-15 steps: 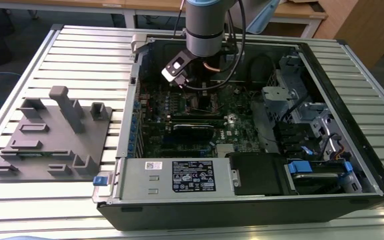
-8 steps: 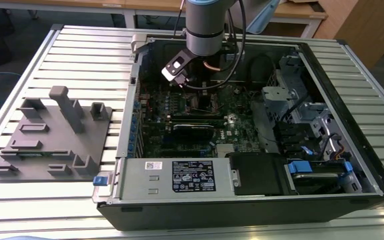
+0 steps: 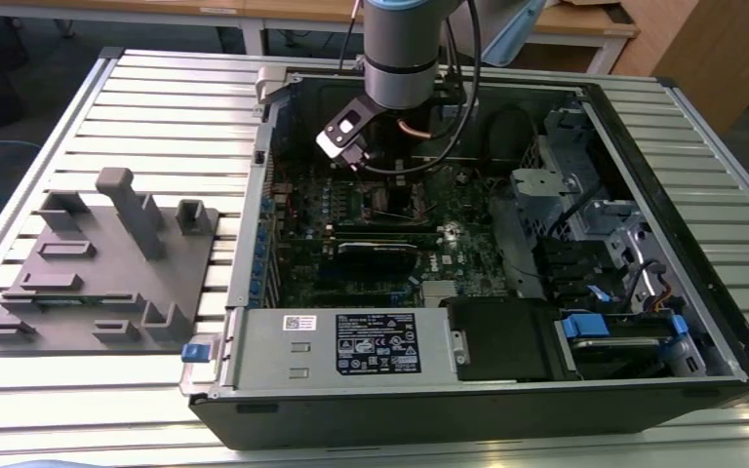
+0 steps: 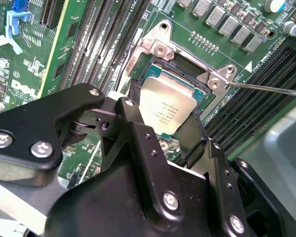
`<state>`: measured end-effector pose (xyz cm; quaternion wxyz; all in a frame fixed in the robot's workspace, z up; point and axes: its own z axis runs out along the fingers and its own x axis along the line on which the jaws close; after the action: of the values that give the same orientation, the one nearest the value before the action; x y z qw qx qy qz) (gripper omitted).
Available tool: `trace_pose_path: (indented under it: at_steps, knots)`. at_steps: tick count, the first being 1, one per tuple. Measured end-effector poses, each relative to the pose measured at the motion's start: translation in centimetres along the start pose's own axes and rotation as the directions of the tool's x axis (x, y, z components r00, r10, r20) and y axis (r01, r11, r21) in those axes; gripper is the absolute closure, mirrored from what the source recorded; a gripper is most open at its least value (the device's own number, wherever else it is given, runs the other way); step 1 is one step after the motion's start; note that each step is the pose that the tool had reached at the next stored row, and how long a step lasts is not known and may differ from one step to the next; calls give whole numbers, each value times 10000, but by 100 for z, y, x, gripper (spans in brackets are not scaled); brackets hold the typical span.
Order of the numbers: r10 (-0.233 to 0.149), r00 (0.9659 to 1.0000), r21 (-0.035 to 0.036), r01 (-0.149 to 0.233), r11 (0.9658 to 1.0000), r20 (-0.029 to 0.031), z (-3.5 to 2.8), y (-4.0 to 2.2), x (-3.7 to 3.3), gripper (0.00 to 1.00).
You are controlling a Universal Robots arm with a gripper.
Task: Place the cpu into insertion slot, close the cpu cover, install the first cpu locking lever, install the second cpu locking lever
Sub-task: 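Place the cpu into insertion slot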
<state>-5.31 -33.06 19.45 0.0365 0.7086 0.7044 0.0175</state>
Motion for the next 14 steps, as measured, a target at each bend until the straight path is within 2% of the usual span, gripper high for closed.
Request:
trace_pose_path:
  at_steps: [14]
  knots:
    - [57, 10000, 2, -57, 10000, 4, 2, -11, 0, 46]
